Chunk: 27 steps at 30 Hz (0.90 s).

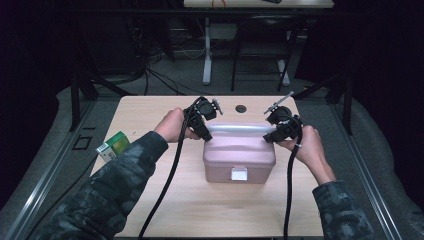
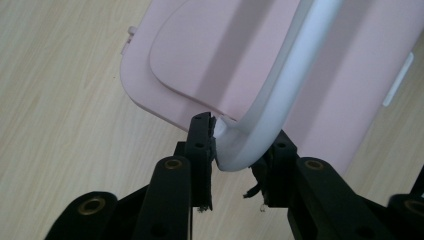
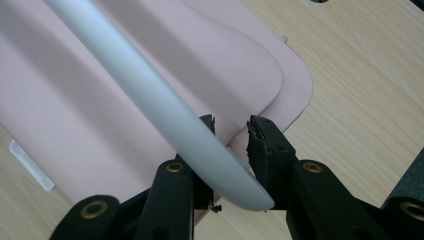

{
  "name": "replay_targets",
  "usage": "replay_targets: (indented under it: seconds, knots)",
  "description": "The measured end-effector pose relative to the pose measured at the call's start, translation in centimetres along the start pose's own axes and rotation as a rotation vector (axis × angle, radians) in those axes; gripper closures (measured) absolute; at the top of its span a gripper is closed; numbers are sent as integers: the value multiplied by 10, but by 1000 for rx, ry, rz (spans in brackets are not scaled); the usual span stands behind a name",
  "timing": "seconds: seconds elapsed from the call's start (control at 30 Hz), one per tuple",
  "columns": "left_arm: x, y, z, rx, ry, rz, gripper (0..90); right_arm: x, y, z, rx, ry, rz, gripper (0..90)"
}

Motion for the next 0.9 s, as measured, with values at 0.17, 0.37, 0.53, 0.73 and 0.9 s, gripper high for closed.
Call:
replay_targets:
  seconds: [0.17,0.37,0.53,0.73,0.9]
  knots:
    - [0,3,3,8,1,-10,733,-3,7,-5,13,-10,-2,729]
    - [5,5,15,12,1,-25,734,-5,15,-10,34,-19,-19,731]
    - [10,10,29,27,-11,-40,730,-9,28,-17,54,-41,-32,732]
    - [18,14,49,56,-25,-46,729,-15,44,-28,85,-60,-52,734]
    - [26,15,68,69,-27,-54,729,-20,61,-38,116,-58,-72,734]
Point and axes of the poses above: each handheld gripper's, and its own axes: x roughly backward along the jaws, z roughly out of its underside, y roughly to its left, the point moved 9 cm from there along -x, roughly forward along the jaws, and after that the axes turned 4 degrees about -y, right-handed, at the moved point
